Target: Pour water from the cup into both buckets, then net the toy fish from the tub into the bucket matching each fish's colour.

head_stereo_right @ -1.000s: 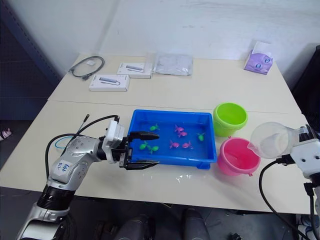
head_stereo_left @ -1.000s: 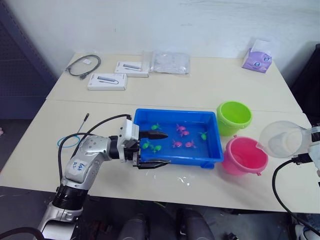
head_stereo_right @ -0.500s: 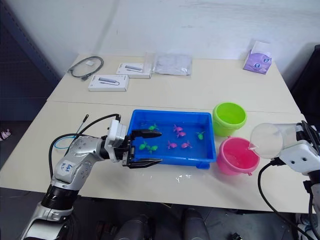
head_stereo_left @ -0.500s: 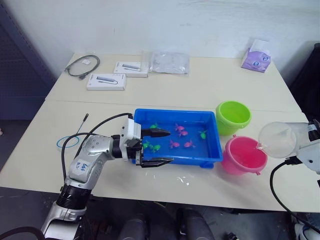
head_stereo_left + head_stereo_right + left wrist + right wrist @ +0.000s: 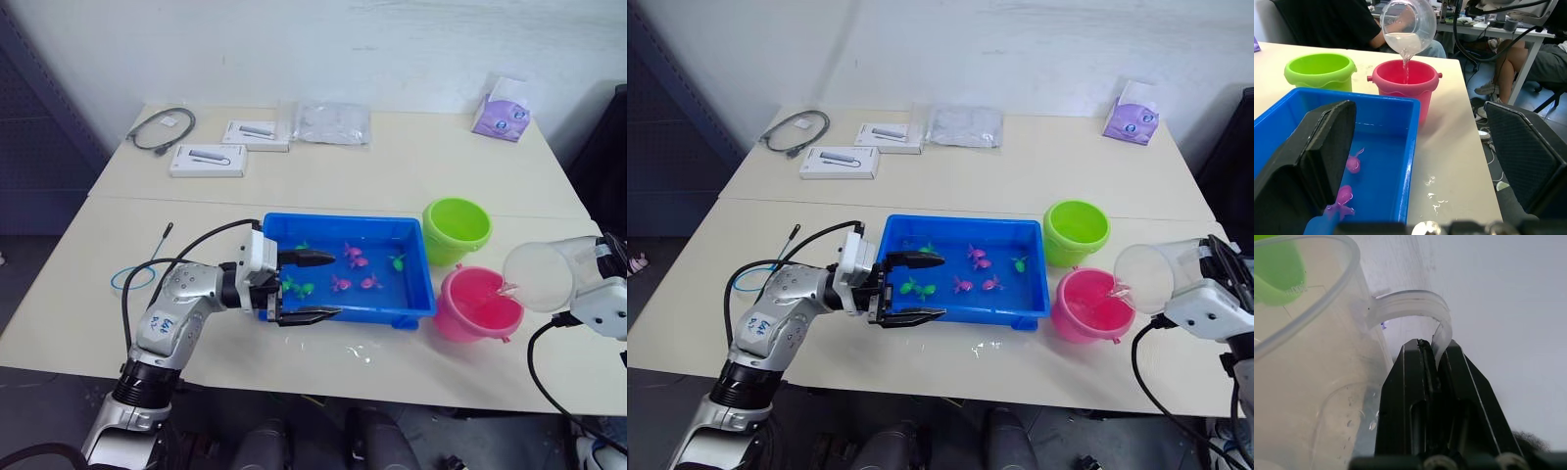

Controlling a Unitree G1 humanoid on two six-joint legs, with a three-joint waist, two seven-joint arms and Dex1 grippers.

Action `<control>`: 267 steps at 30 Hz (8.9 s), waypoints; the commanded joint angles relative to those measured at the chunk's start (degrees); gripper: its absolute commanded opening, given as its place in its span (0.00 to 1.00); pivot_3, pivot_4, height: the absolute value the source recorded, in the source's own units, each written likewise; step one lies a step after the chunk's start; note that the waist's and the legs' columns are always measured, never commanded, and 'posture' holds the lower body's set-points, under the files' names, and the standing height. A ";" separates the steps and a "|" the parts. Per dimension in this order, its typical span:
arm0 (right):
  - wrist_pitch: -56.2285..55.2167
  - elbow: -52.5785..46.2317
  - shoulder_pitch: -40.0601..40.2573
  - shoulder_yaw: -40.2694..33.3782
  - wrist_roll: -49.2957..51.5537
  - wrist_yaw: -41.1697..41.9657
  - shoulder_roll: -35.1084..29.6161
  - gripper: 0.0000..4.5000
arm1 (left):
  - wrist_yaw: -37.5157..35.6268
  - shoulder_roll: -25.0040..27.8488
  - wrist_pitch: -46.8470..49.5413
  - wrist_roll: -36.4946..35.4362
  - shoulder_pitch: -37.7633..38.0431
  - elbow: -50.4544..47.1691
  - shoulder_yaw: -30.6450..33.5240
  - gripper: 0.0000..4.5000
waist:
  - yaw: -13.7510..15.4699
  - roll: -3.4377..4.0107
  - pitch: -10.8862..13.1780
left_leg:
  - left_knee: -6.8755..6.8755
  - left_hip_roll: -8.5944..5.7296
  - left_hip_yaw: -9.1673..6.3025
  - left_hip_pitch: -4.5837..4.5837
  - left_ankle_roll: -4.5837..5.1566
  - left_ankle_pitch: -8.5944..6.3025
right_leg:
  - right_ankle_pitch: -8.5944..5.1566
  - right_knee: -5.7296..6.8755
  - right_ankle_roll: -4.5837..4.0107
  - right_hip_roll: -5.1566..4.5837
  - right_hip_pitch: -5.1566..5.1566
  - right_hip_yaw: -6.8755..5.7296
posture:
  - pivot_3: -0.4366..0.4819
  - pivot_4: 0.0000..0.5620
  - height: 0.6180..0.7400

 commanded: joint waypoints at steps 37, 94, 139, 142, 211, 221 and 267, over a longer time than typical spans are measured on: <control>52.61 -3.36 -24.78 -0.89 32.13 -4.47 0.71 0.01 | 8.90 -0.97 0.20 -2.88 -5.59 5.54 10.33 1.00 | -0.15 -0.04 0.02 | 0.19 0.02 -0.04 0.00 0.05 0.00 | 0.01 0.19 0.00 -0.05 0.01 0.00 | 0.48 0.27 0.99; 18.18 24.62 -40.69 22.35 5.46 -10.95 -6.69 0.01 | 9.56 -2.43 -6.59 3.61 -2.95 7.18 5.50 1.00 | -0.10 -0.15 0.09 | 0.71 0.01 -0.01 -0.34 0.09 -0.04 | 0.17 0.00 0.29 -0.04 -0.03 -0.08 | 0.48 0.27 0.99; 40.44 -2.44 2.51 -8.73 55.66 7.19 15.58 0.98 | 1.33 9.51 0.97 -1.78 8.10 -0.70 11.17 1.00 | -1.46 -0.01 0.06 | -0.13 0.02 -0.04 -0.07 0.29 -0.14 | 0.11 -0.16 0.16 -0.22 -0.04 0.11 | 0.48 0.27 0.99; 36.41 -11.16 8.45 -10.92 63.72 20.07 13.42 0.98 | 7.67 9.69 1.70 -2.64 12.85 -2.62 18.19 1.00 | -1.70 -0.02 0.07 | -0.24 0.05 -0.06 -0.03 0.45 -0.23 | 0.07 -0.13 0.10 -0.18 -0.05 0.09 | 0.48 0.27 0.99; 19.80 -22.37 1.84 18.27 54.34 40.92 2.37 1.00 | 30.43 18.12 -0.34 23.83 -27.92 79.74 13.94 0.01 | 0.60 -1.12 0.34 | 0.68 0.05 0.32 -0.25 0.32 -0.41 | 0.37 0.00 0.39 -0.42 0.00 -1.38 | 0.48 0.27 0.99; 28.75 -26.02 -3.12 19.11 59.91 37.63 -1.69 1.00 | -8.98 21.62 -18.65 13.01 -28.02 56.73 17.19 0.01 | 0.81 -1.33 0.46 | 0.76 0.03 0.30 -0.34 0.37 -0.48 | 0.38 -0.07 0.36 -0.72 -0.01 -1.53 | 0.48 0.27 0.99; 72.91 -22.88 -33.09 35.79 74.36 22.24 -3.21 0.01 | -23.00 9.67 -10.47 17.17 -28.77 15.48 -12.04 0.00 | 1.35 -1.16 0.57 | 1.76 -0.05 0.09 -1.17 1.02 -0.76 | 0.53 -0.15 0.64 -0.73 -0.10 -1.73 | 0.48 0.27 0.99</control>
